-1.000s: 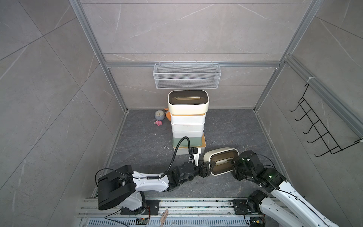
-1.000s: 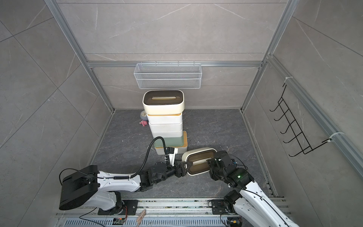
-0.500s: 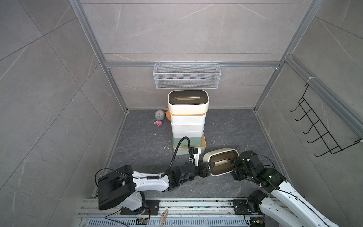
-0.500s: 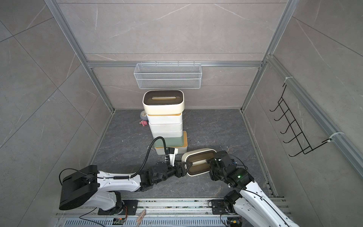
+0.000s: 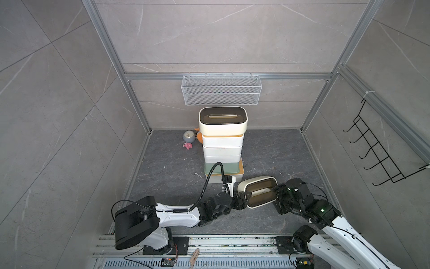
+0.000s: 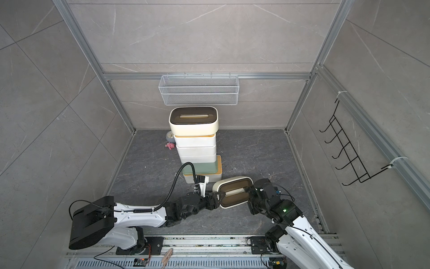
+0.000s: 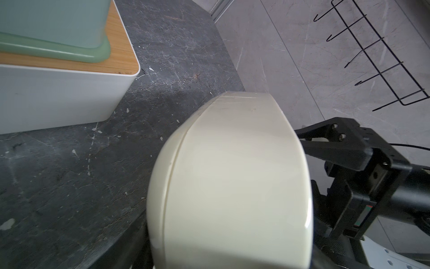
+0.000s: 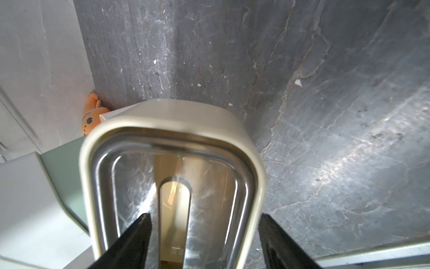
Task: Stack the tissue boxes
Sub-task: Place the tissue box at the tissue box.
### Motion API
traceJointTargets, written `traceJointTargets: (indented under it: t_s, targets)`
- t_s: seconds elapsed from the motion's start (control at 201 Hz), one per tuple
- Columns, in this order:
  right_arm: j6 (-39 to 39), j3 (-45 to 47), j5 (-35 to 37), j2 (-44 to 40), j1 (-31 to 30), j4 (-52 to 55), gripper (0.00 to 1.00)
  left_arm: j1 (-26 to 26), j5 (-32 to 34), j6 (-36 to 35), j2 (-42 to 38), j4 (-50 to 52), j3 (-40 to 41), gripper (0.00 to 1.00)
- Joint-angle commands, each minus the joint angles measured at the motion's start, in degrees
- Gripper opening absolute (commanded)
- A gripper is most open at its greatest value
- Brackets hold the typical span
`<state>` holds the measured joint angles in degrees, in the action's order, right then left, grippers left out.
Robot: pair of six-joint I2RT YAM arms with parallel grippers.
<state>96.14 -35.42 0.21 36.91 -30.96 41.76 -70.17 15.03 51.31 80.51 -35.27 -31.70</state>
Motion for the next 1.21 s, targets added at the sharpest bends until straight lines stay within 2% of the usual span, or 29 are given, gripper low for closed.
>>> traceJointTargets:
  t_s: [0.0,0.189,0.259,0.499,0.703,0.907,1.112,1.201]
  targets:
    - [-5.3,-4.0,2.8,-1.7,-0.2,3.0,0.78,-0.4,2.6,0.7,-5.2,-0.5,-0.7,0.5]
    - [-14.1,-8.4,7.4,-4.4,-0.2,6.5,0.9,-0.4,1.8,-2.1,-13.6,12.1,-1.4,0.5]
    - [-17.9,-9.4,8.0,-5.3,-0.2,6.0,0.98,-0.4,1.1,-2.9,-17.6,16.7,-1.3,0.5]
    - [-34.0,-11.5,7.1,-8.4,-0.2,-0.4,1.0,-0.3,-3.4,-8.8,-31.3,39.0,-6.1,0.5]
    - [-44.6,-11.2,6.4,-11.0,-0.2,-8.3,1.0,-0.4,-4.6,-14.6,-39.5,55.6,-16.8,0.49]
    - [-52.6,-10.6,6.7,-12.9,-0.2,-13.7,1.0,-0.4,-3.3,-19.1,-39.4,64.7,-30.5,0.49]
    - [-56.6,-9.5,3.2,-14.8,-0.2,-18.8,1.0,-0.3,-1.1,-23.3,-33.0,66.6,-45.8,0.49]
    - [-57.4,-9.1,-0.5,-15.2,-0.3,-21.1,1.0,-0.4,-0.9,-24.7,-29.6,66.2,-52.0,0.49]
